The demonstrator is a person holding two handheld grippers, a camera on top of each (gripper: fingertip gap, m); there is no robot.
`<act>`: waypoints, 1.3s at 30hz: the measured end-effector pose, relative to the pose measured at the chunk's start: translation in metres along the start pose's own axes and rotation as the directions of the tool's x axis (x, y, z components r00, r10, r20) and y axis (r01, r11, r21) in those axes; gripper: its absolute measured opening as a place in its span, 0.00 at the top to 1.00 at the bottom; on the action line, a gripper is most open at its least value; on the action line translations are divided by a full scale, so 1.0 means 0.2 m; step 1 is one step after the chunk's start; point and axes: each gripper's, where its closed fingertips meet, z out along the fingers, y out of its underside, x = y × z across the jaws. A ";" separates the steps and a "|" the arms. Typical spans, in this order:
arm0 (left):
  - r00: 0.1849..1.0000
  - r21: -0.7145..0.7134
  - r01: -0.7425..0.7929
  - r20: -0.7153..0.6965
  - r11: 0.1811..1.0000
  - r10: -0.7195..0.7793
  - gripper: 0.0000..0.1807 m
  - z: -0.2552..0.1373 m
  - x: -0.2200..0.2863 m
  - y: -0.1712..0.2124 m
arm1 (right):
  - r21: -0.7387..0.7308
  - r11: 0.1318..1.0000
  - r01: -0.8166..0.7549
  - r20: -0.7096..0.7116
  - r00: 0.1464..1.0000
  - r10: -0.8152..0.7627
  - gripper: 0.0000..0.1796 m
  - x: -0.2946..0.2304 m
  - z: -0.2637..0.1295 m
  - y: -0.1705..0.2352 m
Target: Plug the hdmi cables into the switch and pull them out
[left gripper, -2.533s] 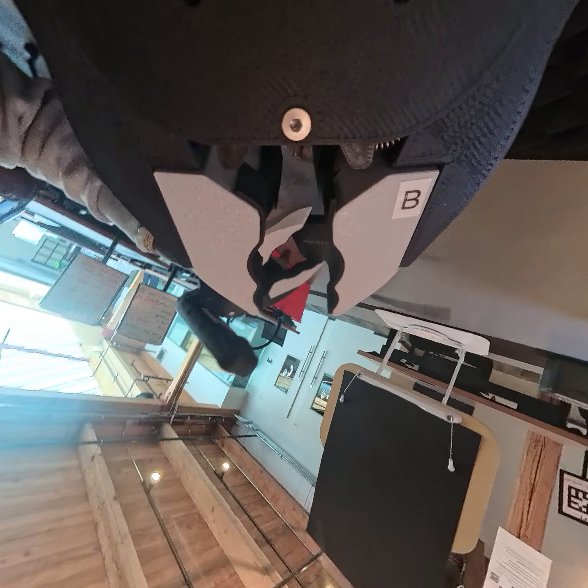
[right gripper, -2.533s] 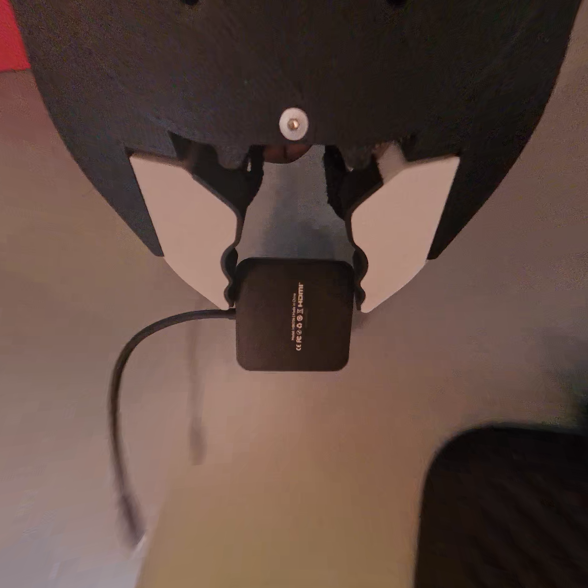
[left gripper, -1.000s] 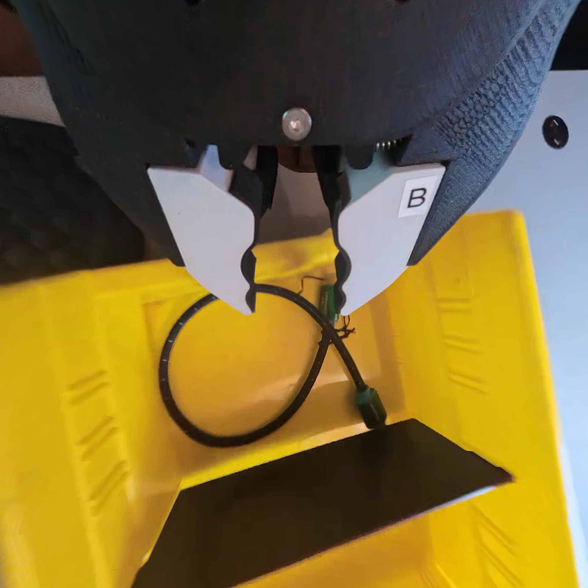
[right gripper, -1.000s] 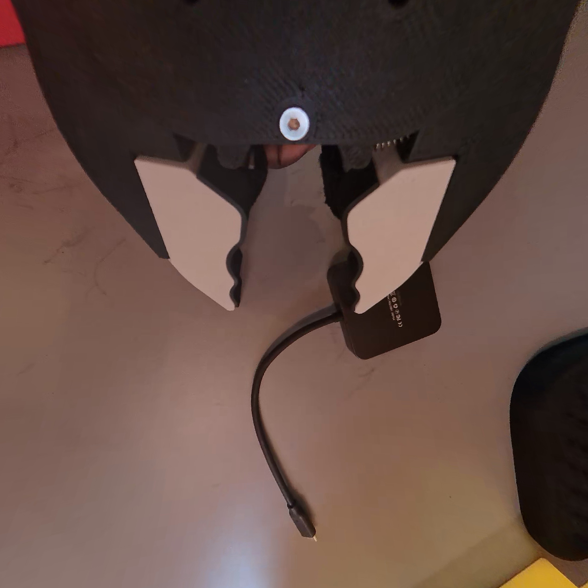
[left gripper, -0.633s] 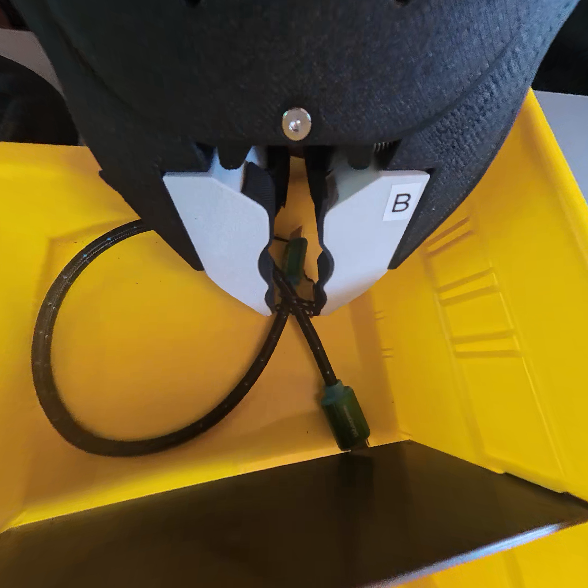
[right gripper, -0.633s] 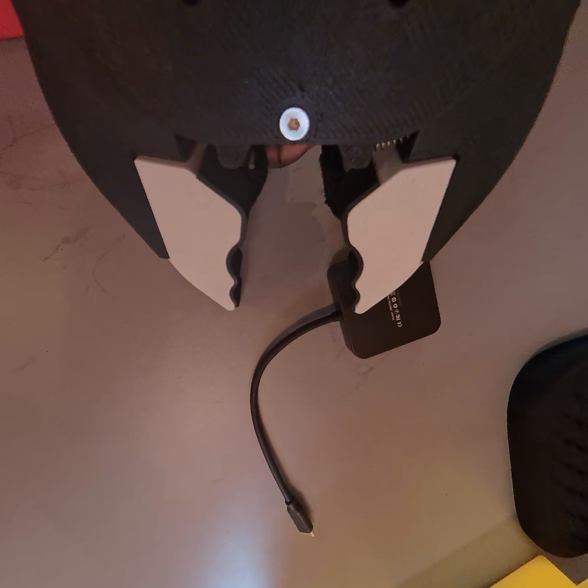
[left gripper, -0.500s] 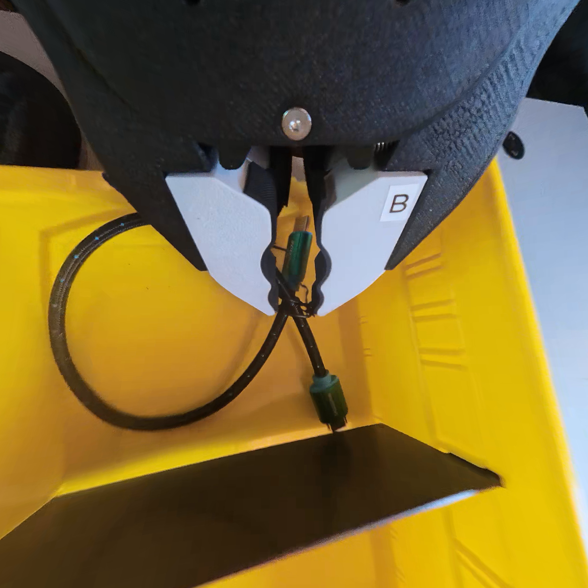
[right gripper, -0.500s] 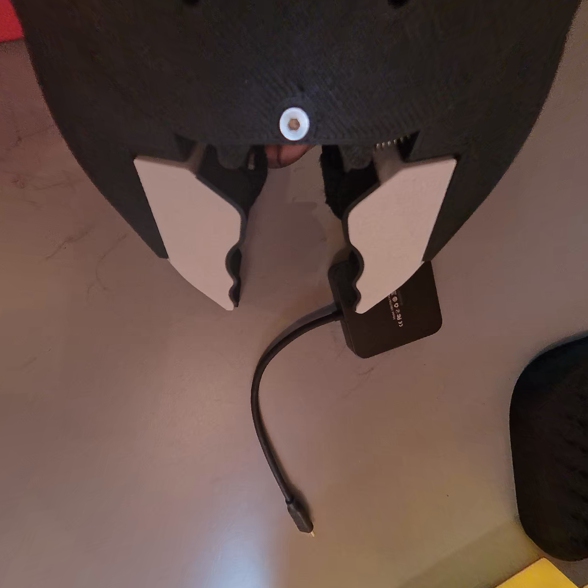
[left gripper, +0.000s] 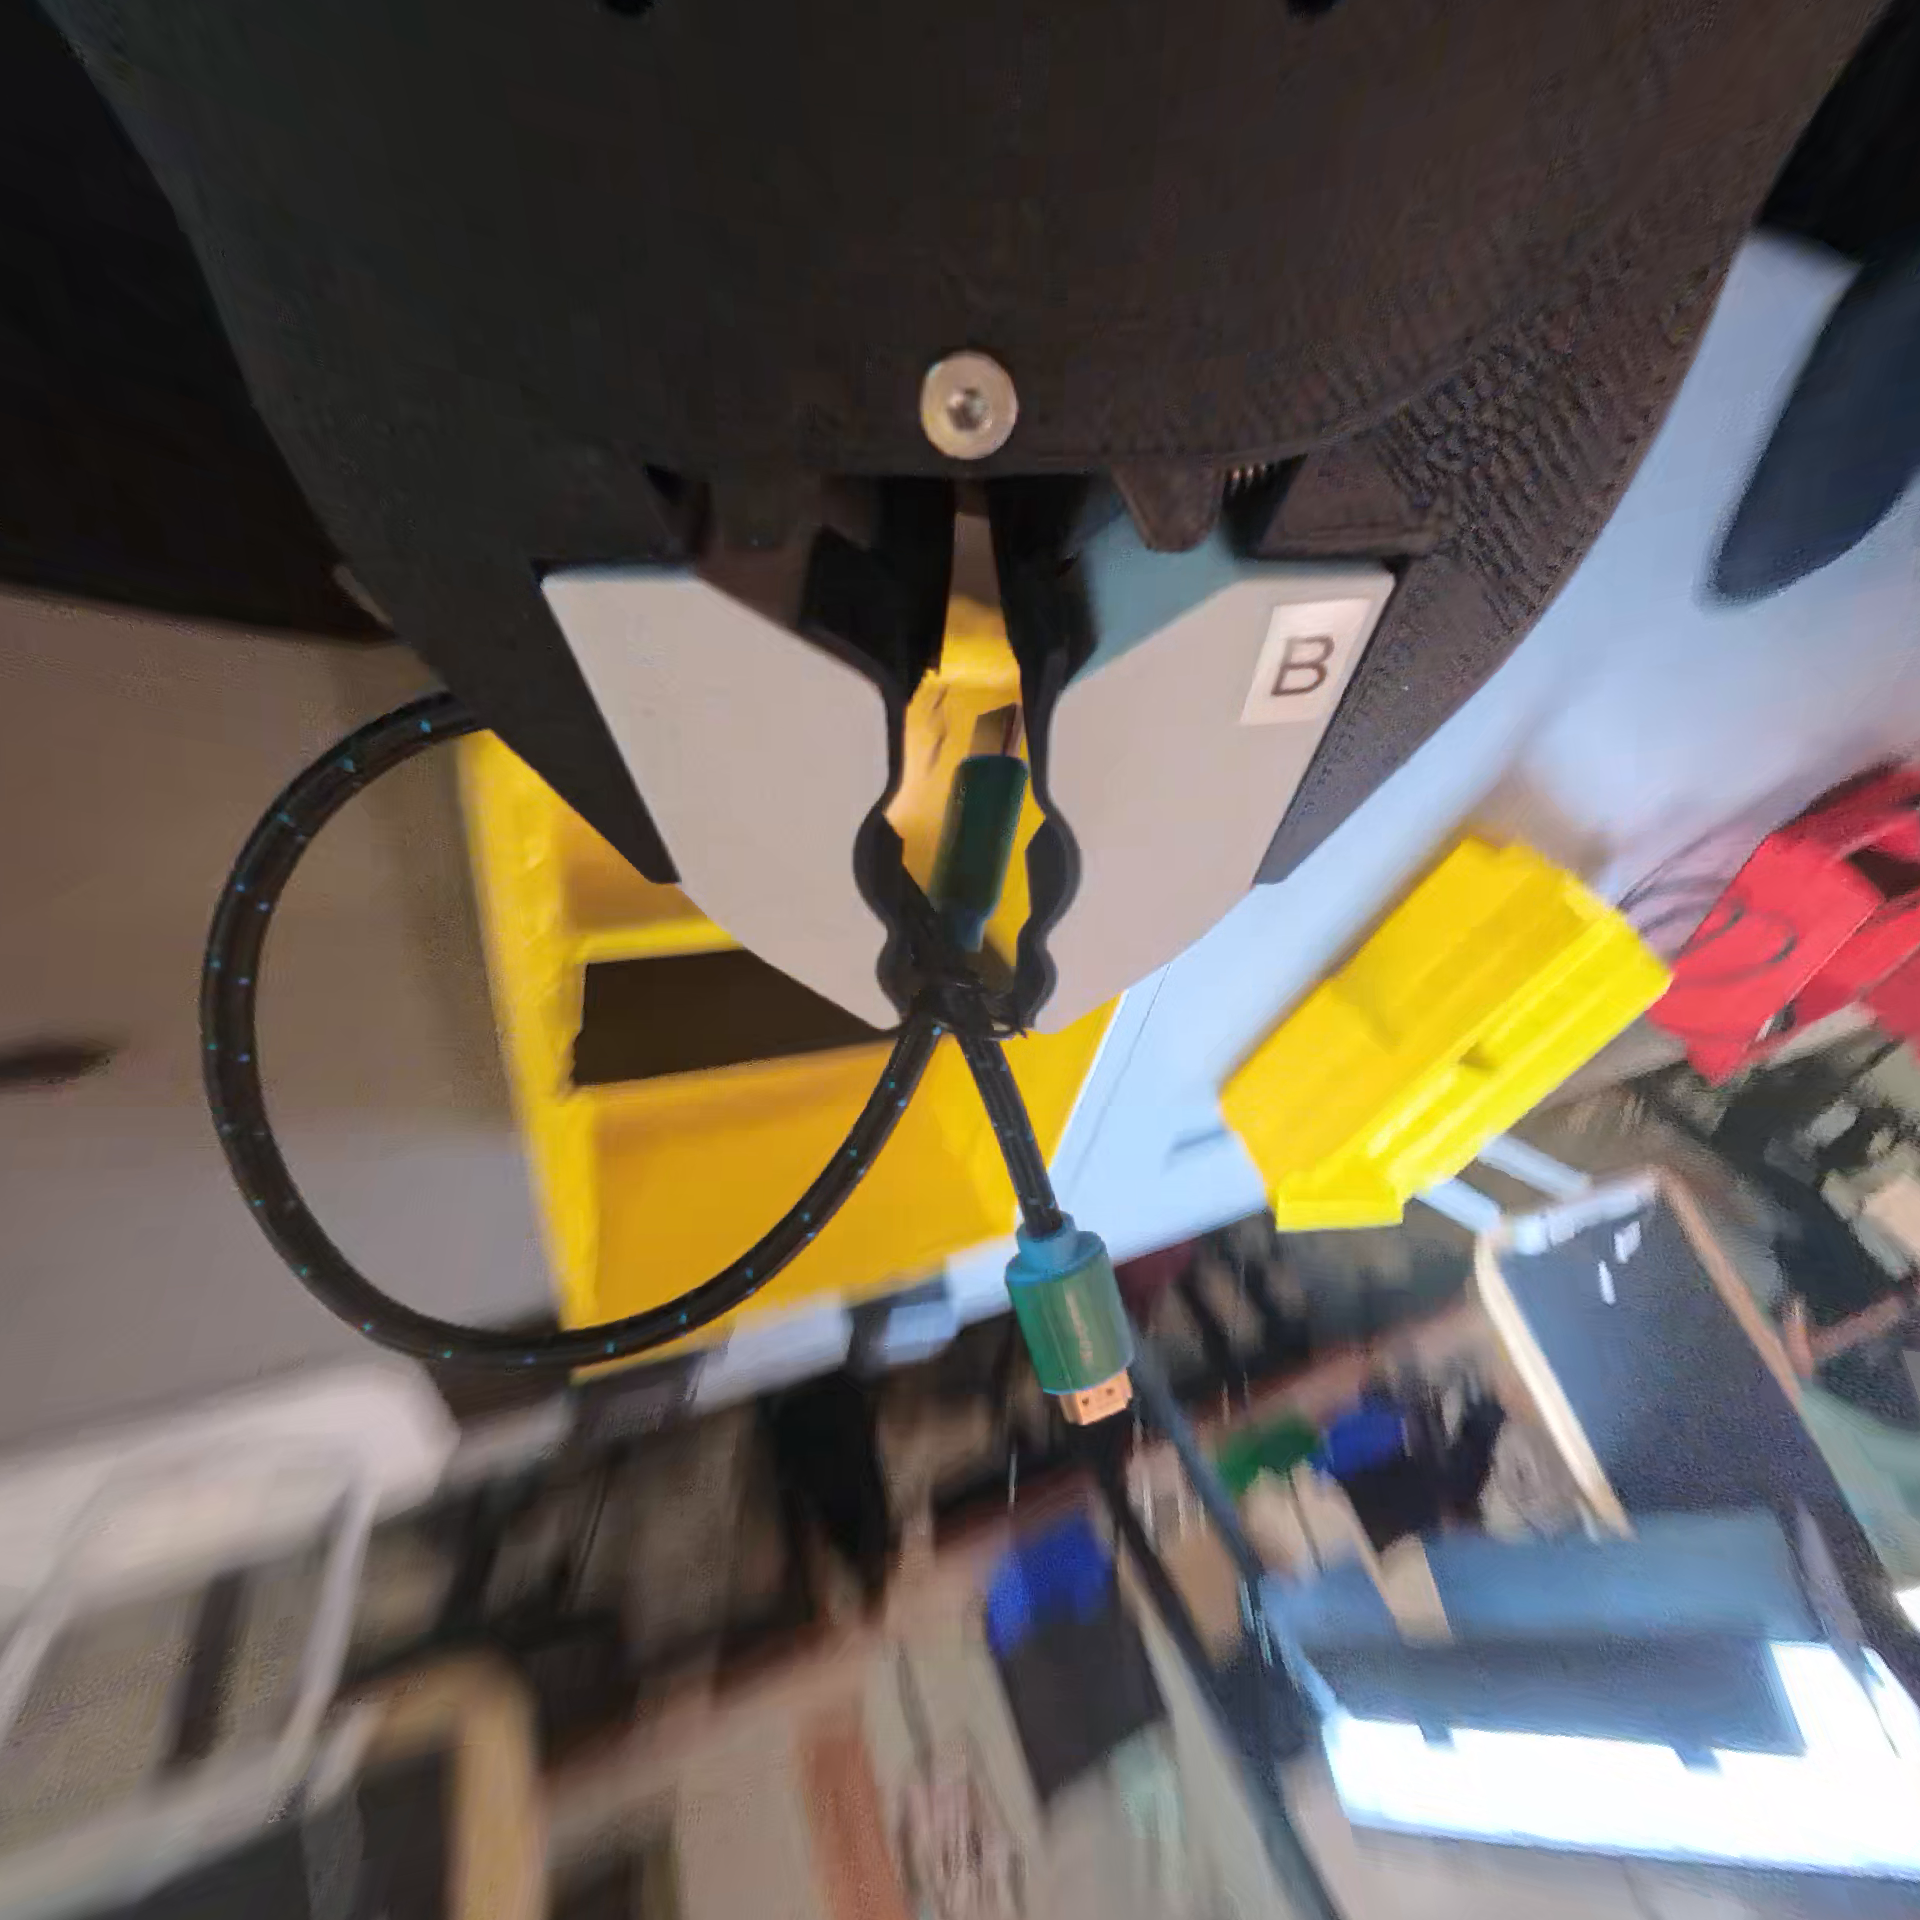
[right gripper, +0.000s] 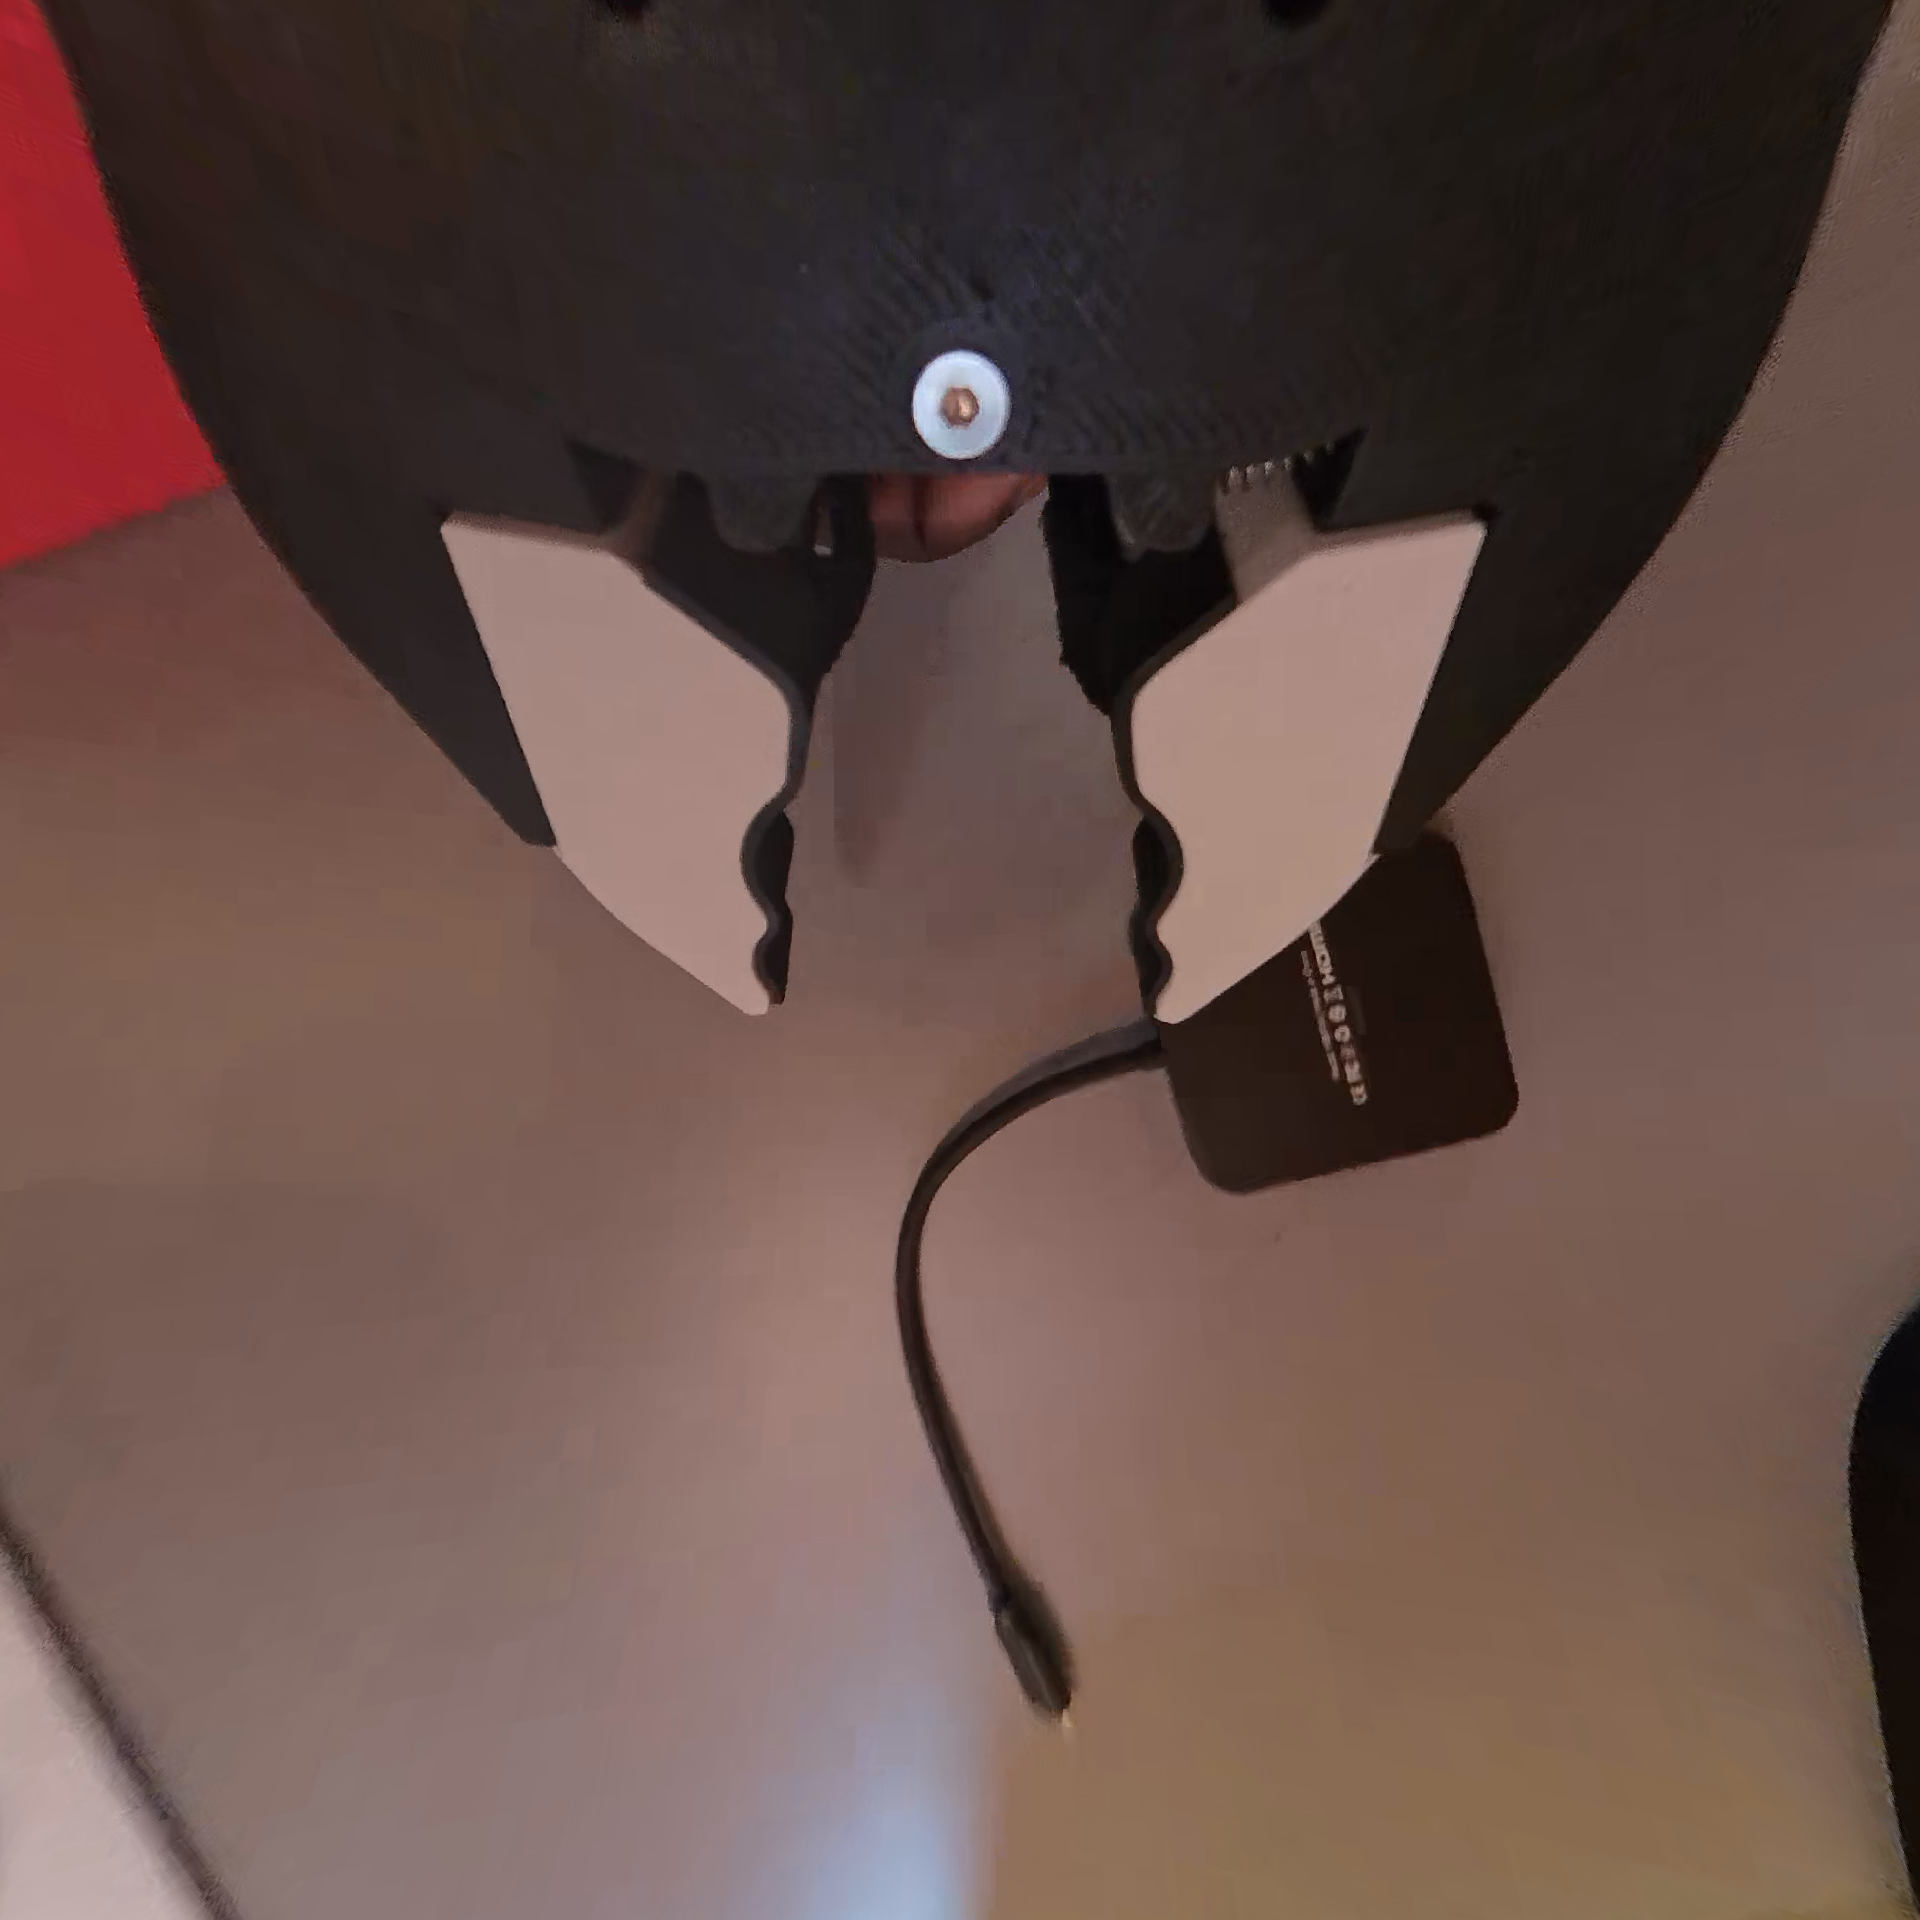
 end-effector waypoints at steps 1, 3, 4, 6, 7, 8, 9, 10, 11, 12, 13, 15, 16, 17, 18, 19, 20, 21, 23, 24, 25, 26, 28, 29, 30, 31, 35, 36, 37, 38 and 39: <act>0.999 0.151 0.039 -0.016 0.988 -0.037 0.90 -0.08 0.05 -0.07 | 0.033 0.999 0.017 -0.035 0.999 -0.016 0.64 0.01 -0.02 -0.03; 0.992 0.392 0.093 -0.119 0.915 -0.049 0.90 -0.24 0.18 -0.18 | 0.122 0.991 0.058 -0.102 0.994 -0.046 0.65 0.02 -0.07 -0.11; 0.977 0.452 0.119 -0.213 0.884 -0.022 0.90 -0.31 0.28 -0.22 | 0.181 0.980 0.086 -0.129 0.990 -0.063 0.66 0.02 -0.10 -0.16; 0.913 0.496 0.110 -0.392 0.861 0.110 0.90 -0.43 0.48 -0.24 | 0.345 0.926 0.154 -0.141 0.984 -0.111 0.69 -0.04 -0.18 -0.29; 0.881 0.511 0.088 -0.441 0.855 0.173 0.90 -0.47 0.55 -0.24 | 0.442 0.880 0.174 -0.124 0.983 -0.132 0.70 -0.09 -0.23 -0.35; 0.857 0.524 0.069 -0.466 0.849 0.218 0.90 -0.50 0.60 -0.23 | 0.543 0.821 0.176 -0.079 0.984 -0.159 0.71 -0.16 -0.29 -0.42; 0.838 0.533 0.058 -0.486 0.844 0.249 0.90 -0.52 0.64 -0.22 | 0.641 0.751 0.157 -0.007 0.980 -0.199 0.73 -0.25 -0.36 -0.47; 0.808 0.538 0.044 -0.514 0.842 0.286 0.90 -0.52 0.70 -0.20 | 0.724 0.680 0.117 0.080 0.965 -0.251 0.76 -0.35 -0.43 -0.50; 0.769 0.543 0.027 -0.547 0.839 0.329 0.90 -0.53 0.76 -0.18 | 0.782 0.620 0.062 0.173 0.934 -0.312 0.78 -0.45 -0.49 -0.51; 0.732 0.548 0.014 -0.575 0.836 0.366 0.90 -0.54 0.82 -0.15 | 0.813 0.582 0.004 0.260 0.893 -0.369 0.78 -0.53 -0.54 -0.51; 0.696 0.544 0.007 -0.605 0.839 0.387 0.90 -0.54 0.88 -0.13 | 0.822 0.568 -0.046 0.330 0.851 -0.409 0.78 -0.59 -0.57 -0.50; 0.628 0.516 -0.012 -0.663 0.856 0.408 0.90 -0.54 1.00 -0.08 | 0.813 0.576 -0.091 0.407 0.795 -0.449 0.77 -0.66 -0.56 -0.47; 0.592 0.510 -0.036 -0.682 0.859 0.429 0.90 -0.54 1.06 -0.06 | 0.810 0.580 -0.087 0.413 0.787 -0.458 0.76 -0.69 -0.54 -0.46; 0.553 0.509 -0.068 -0.697 0.858 0.457 0.90 -0.55 1.12 -0.03 | 0.809 0.583 -0.076 0.408 0.786 -0.464 0.75 -0.70 -0.52 -0.46; 0.511 0.510 -0.100 -0.710 0.854 0.484 0.90 -0.55 1.17 0.00 | 0.809 0.585 -0.066 0.402 0.787 -0.468 0.74 -0.72 -0.50 -0.45; 0.474 0.512 -0.128 -0.721 0.849 0.506 0.90 -0.56 1.22 0.03 | 0.811 0.582 -0.064 0.399 0.788 -0.469 0.74 -0.73 -0.50 -0.45; 0.441 0.510 -0.148 -0.733 0.847 0.518 0.90 -0.56 1.26 0.05 | 0.813 0.578 -0.065 0.398 0.787 -0.472 0.75 -0.75 -0.49 -0.45; 0.410 0.502 -0.166 -0.747 0.849 0.523 0.90 -0.55 1.30 0.08 | 0.814 0.578 -0.063 0.399 0.784 -0.476 0.76 -0.76 -0.49 -0.45; 0.367 0.487 -0.231 -0.758 0.842 0.539 0.90 -0.52 1.36 0.15 | 0.809 0.586 -0.036 0.388 0.782 -0.487 0.77 -0.78 -0.48 -0.44; 0.354 0.485 -0.276 -0.751 0.830 0.557 0.90 -0.51 1.38 0.18 | 0.808 0.589 -0.005 0.367 0.786 -0.497 0.77 -0.79 -0.47 -0.44; 0.342 0.483 -0.316 -0.744 0.816 0.573 0.90 -0.49 1.39 0.22 | 0.810 0.585 0.032 0.337 0.791 -0.511 0.77 -0.79 -0.45 -0.43; 0.333 0.480 -0.343 -0.741 0.807 0.582 0.90 -0.47 1.40 0.25 | 0.813 0.578 0.071 0.305 0.793 -0.527 0.77 -0.78 -0.44 -0.42; 0.326 0.471 -0.349 -0.750 0.810 0.576 0.90 -0.46 1.41 0.28 | 0.819 0.552 0.156 0.235 0.787 -0.571 0.78 -0.79 -0.41 -0.40; 0.321 0.468 -0.335 -0.759 0.818 0.566 0.90 -0.46 1.41 0.29 | 0.821 0.534 0.201 0.194 0.782 -0.593 0.78 -0.79 -0.40 -0.39; 0.316 0.469 -0.319 -0.766 0.823 0.559 0.90 -0.46 1.41 0.30 | 0.823 0.515 0.239 0.158 0.774 -0.613 0.78 -0.79 -0.39 -0.38; 0.312 0.474 -0.305 -0.770 0.826 0.557 0.90 -0.47 1.41 0.30 | 0.824 0.501 0.264 0.138 0.764 -0.630 0.77 -0.79 -0.39 -0.37; 0.318 0.486 -0.268 -0.771 0.832 0.553 0.90 -0.47 1.39 0.28 | 0.774 0.574 0.267 0.241 0.715 -0.656 0.74 -0.81 -0.35 -0.30; 0.317 0.489 -0.264 -0.770 0.832 0.553 0.90 -0.48 1.38 0.28 | 0.756 0.592 0.279 0.245 0.718 -0.652 0.73 -0.80 -0.33 -0.29; 0.316 0.493 -0.259 -0.769 0.830 0.555 0.90 -0.48 1.38 0.28 | 0.748 0.597 0.292 0.240 0.719 -0.652 0.73 -0.80 -0.31 -0.29; 0.315 0.498 -0.252 -0.768 0.830 0.557 0.90 -0.49 1.38 0.28 | 0.743 0.601 0.297 0.242 0.717 -0.653 0.74 -0.80 -0.30 -0.28; 0.312 0.502 -0.241 -0.770 0.830 0.556 0.90 -0.50 1.38 0.28 | 0.735 0.612 0.291 0.256 0.717 -0.649 0.74 -0.80 -0.29 -0.27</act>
